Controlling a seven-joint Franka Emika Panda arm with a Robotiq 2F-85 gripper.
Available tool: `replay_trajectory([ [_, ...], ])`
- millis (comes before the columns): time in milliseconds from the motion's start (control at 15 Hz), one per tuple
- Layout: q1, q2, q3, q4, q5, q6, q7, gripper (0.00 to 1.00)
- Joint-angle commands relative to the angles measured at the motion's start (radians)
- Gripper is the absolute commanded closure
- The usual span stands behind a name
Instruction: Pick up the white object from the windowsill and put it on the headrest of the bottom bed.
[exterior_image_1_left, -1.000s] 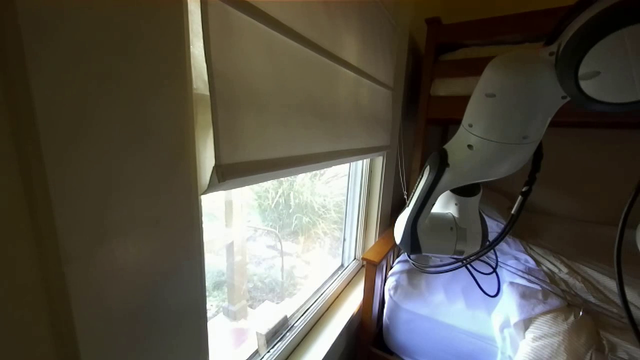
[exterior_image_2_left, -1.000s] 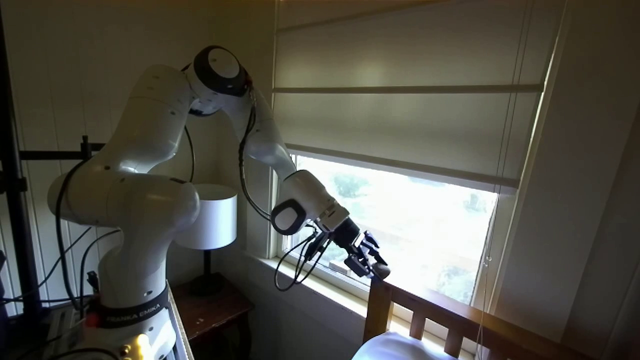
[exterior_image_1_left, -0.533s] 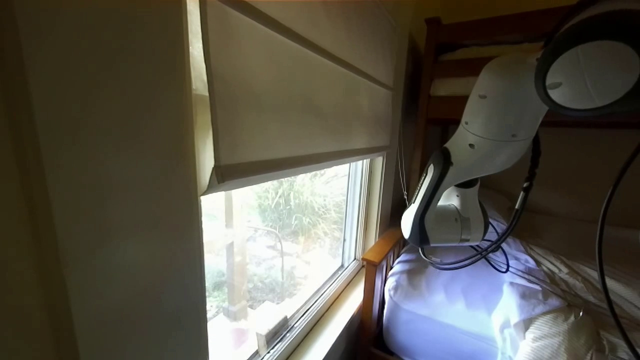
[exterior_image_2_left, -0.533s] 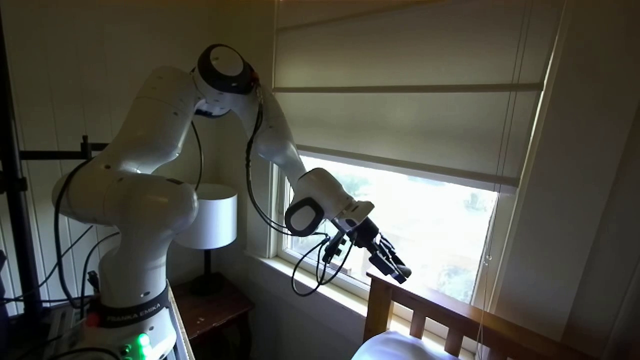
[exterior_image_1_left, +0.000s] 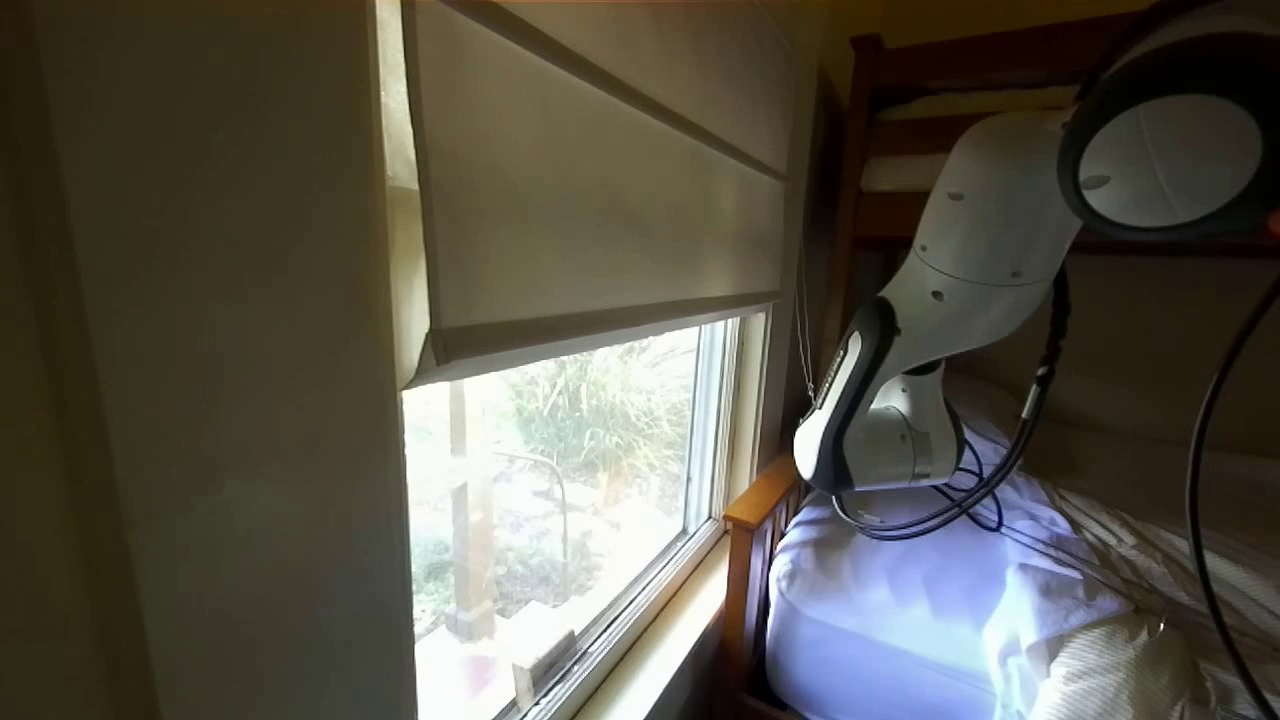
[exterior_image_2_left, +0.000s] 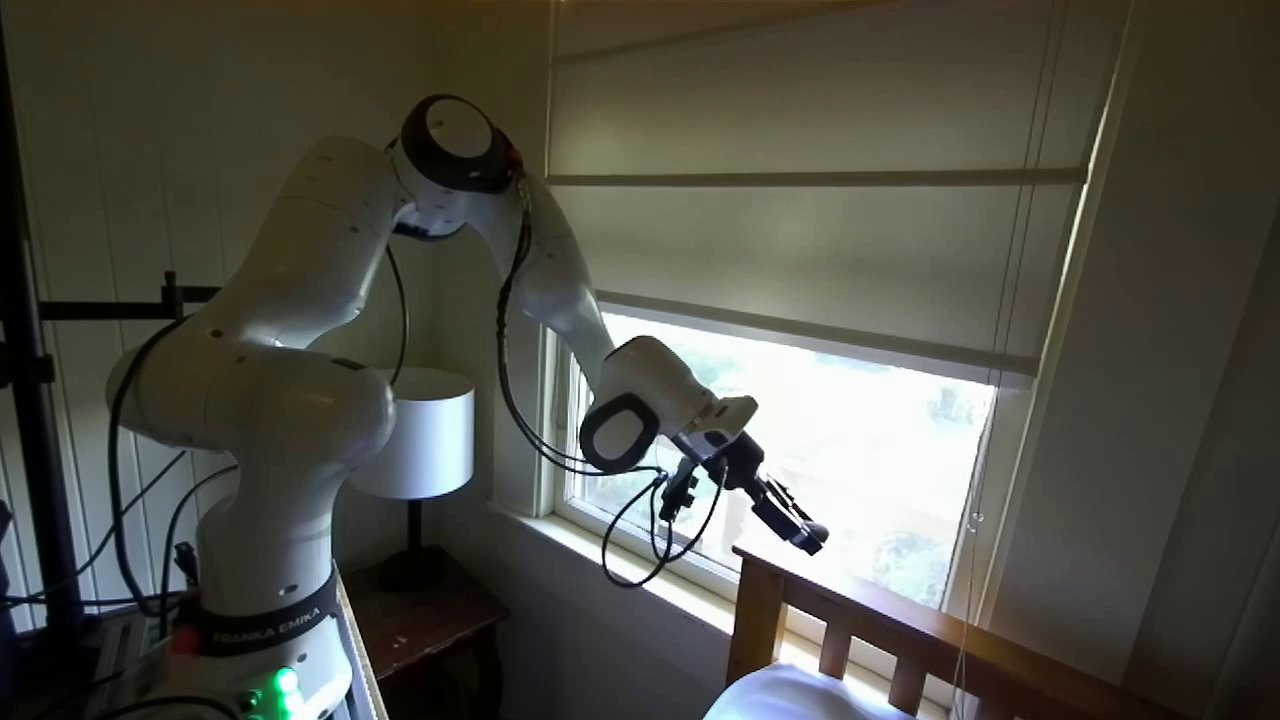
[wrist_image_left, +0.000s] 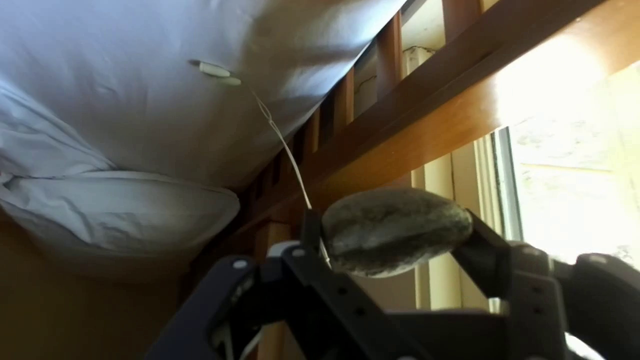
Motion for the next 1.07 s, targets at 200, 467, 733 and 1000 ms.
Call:
replay_trajectory([
  [200, -0.224, 0.026, 0.123, 0.163, -0.235, -0.041, -0.023, 0.58],
  [467, -0.374, 0.053, 0.238, 0.210, -0.285, -0.049, 0.002, 0.58],
  [733, -0.367, 0.052, 0.235, 0.188, -0.250, -0.038, -0.019, 0.33],
  [1000, -0.370, 0.100, 0.223, 0.235, -0.227, -0.091, -0.005, 0.58],
])
